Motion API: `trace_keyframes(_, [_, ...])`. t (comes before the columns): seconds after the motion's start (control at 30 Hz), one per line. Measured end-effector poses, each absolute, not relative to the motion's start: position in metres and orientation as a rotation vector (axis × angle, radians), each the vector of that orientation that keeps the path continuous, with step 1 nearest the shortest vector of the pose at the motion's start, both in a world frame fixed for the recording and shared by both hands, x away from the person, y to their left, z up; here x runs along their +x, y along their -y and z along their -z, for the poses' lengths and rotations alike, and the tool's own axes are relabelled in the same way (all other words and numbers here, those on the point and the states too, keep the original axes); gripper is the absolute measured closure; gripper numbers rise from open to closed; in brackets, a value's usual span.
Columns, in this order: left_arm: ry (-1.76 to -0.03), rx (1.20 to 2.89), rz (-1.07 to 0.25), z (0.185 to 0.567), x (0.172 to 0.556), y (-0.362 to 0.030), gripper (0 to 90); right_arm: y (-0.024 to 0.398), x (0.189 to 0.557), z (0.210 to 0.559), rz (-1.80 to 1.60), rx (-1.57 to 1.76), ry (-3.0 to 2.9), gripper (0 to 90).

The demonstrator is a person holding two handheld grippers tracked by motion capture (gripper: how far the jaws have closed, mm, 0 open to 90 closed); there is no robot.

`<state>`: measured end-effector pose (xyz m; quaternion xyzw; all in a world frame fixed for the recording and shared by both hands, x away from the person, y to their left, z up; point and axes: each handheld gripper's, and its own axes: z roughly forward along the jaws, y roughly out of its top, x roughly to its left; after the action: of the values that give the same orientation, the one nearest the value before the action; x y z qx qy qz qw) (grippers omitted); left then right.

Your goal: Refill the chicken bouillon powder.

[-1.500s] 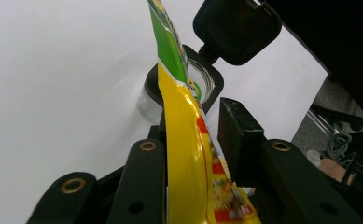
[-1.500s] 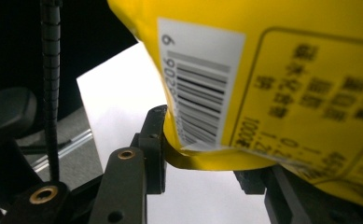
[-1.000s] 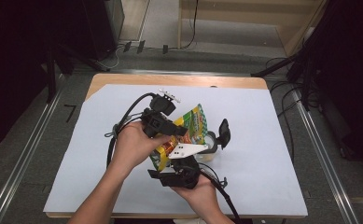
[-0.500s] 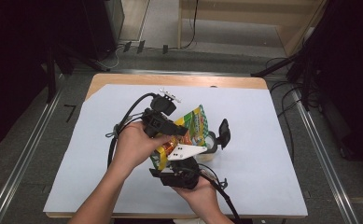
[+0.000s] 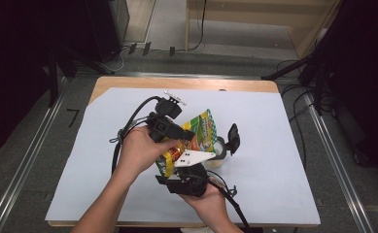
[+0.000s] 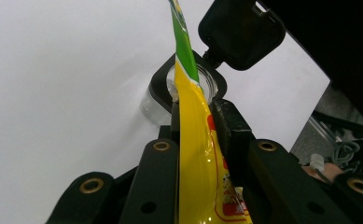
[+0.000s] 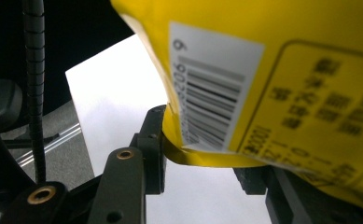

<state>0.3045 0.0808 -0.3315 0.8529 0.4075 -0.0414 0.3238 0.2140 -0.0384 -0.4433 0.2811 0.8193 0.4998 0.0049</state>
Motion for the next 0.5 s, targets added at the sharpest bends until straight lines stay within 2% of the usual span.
trace_keyframes(0.5, [-1.100,2.208,0.125,0.3320,0.3075,-0.0836,79.1,0.0377,0.2132,0.4403,-1.576,0.877,-2.563,61.4])
